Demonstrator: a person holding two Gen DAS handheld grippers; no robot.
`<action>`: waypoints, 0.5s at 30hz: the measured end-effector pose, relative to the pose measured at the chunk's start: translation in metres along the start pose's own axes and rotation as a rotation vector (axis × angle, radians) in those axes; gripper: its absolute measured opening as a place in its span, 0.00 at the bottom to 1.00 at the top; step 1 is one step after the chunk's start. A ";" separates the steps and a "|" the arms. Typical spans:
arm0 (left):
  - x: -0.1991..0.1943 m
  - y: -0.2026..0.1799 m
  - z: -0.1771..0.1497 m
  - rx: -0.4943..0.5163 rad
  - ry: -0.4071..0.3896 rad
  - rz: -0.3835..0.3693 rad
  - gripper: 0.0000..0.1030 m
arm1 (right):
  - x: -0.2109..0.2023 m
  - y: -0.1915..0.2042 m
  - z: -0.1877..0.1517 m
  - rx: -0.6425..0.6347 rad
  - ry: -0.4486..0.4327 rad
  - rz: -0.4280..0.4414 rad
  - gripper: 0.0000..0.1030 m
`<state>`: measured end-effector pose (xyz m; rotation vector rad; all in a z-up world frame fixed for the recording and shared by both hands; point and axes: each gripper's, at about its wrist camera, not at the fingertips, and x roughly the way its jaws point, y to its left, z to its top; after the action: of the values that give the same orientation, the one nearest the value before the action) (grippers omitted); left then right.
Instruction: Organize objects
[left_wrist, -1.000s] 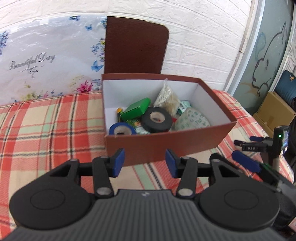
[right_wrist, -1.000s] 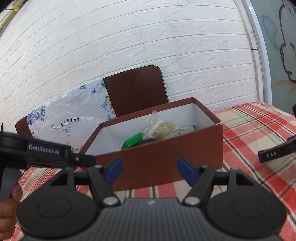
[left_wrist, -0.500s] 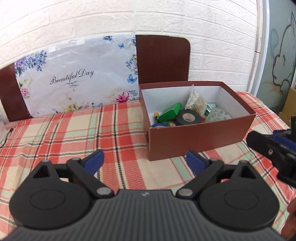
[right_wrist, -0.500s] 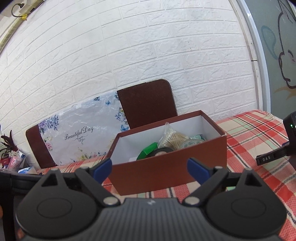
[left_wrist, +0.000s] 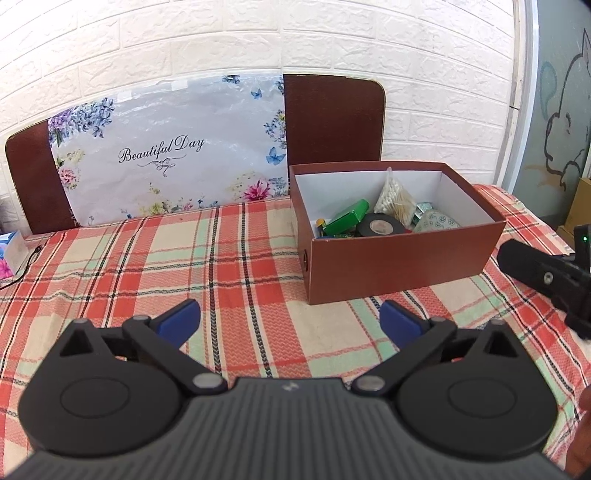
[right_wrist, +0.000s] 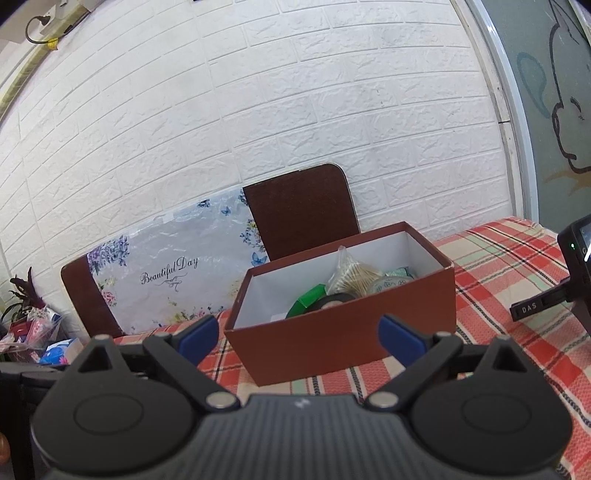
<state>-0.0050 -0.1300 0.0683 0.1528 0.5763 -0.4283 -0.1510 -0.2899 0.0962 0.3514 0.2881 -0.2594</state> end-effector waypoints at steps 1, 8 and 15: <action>-0.001 0.000 0.000 0.002 -0.001 0.001 1.00 | -0.002 0.001 0.000 0.000 -0.003 0.002 0.94; -0.008 0.001 -0.001 -0.003 0.005 0.011 1.00 | -0.016 0.007 0.003 0.002 -0.040 0.010 0.96; -0.012 0.005 -0.004 -0.022 -0.001 0.035 1.00 | -0.019 0.010 0.002 -0.010 -0.041 0.020 0.97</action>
<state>-0.0139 -0.1204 0.0719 0.1410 0.5765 -0.3878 -0.1654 -0.2775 0.1073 0.3382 0.2450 -0.2455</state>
